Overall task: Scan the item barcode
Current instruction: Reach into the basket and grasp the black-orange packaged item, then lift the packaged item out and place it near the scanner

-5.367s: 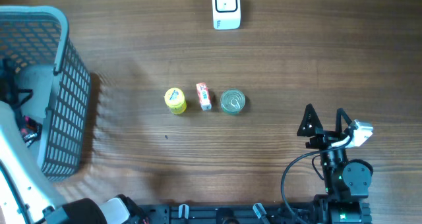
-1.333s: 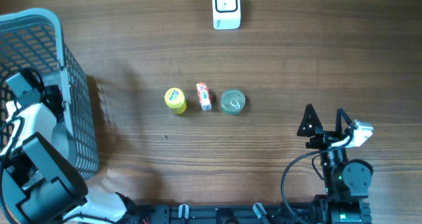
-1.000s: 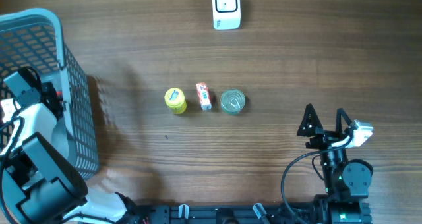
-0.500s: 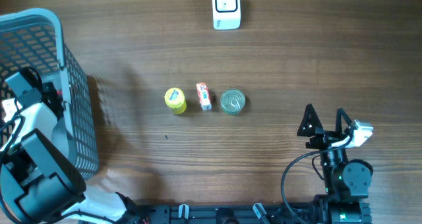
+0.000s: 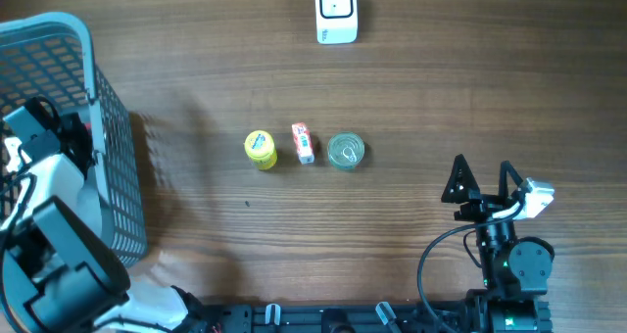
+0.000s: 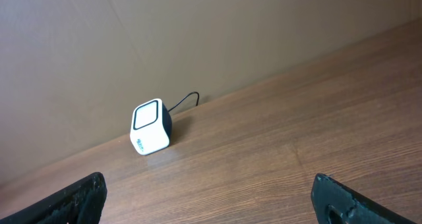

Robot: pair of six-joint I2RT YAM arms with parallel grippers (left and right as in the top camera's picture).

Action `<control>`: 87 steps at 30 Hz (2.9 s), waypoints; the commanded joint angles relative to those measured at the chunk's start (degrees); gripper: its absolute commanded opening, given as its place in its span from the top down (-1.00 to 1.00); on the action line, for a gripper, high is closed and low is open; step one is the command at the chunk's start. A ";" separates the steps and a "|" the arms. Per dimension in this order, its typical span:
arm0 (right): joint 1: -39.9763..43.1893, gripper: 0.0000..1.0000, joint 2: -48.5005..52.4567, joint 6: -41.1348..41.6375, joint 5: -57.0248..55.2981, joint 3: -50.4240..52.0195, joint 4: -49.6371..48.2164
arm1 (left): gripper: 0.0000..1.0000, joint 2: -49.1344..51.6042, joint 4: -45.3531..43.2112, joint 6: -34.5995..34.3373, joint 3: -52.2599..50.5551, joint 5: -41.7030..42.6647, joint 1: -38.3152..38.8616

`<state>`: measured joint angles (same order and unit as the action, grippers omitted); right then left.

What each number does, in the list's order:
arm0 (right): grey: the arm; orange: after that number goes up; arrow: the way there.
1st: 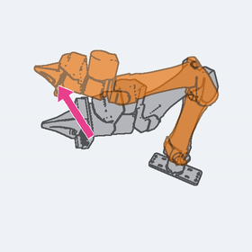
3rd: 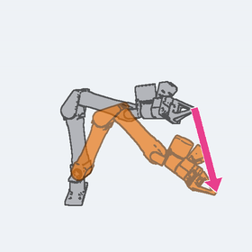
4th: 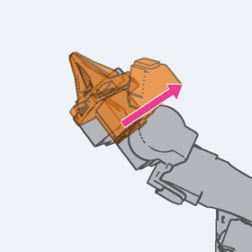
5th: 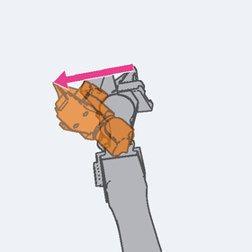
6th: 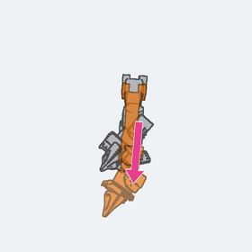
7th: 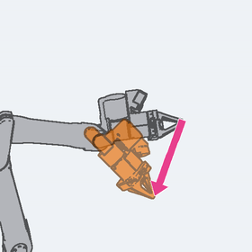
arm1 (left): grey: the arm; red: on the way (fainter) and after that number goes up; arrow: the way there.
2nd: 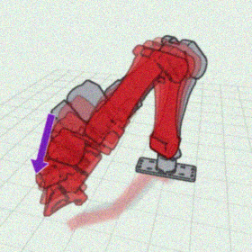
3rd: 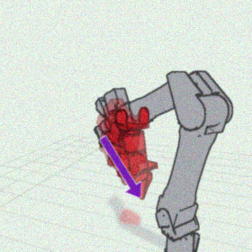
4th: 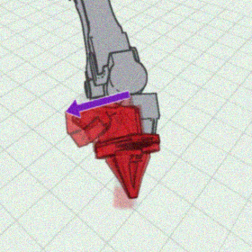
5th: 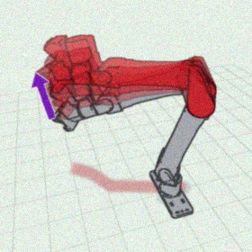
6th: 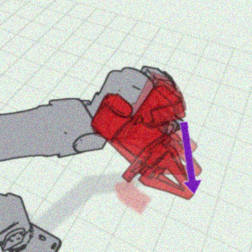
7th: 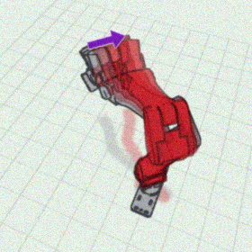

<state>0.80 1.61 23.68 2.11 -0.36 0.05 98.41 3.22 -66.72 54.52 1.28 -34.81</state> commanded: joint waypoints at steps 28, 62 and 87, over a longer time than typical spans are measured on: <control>-0.20 -1.00 -0.26 -1.05 0.57 0.07 -0.13 | 0.92 -35.69 0.59 -17.73 9.57 32.89 12.68; -0.20 -1.00 -0.26 -1.05 0.55 0.07 -0.13 | 0.03 -3.56 -20.92 -14.62 9.60 37.73 46.71; -0.20 -1.00 -0.26 -1.05 0.55 0.07 -0.13 | -1.00 0.59 33.92 52.70 50.38 -13.62 62.20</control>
<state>0.80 1.65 23.68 2.11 -0.36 0.08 98.10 36.56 1.04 104.38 -25.69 28.12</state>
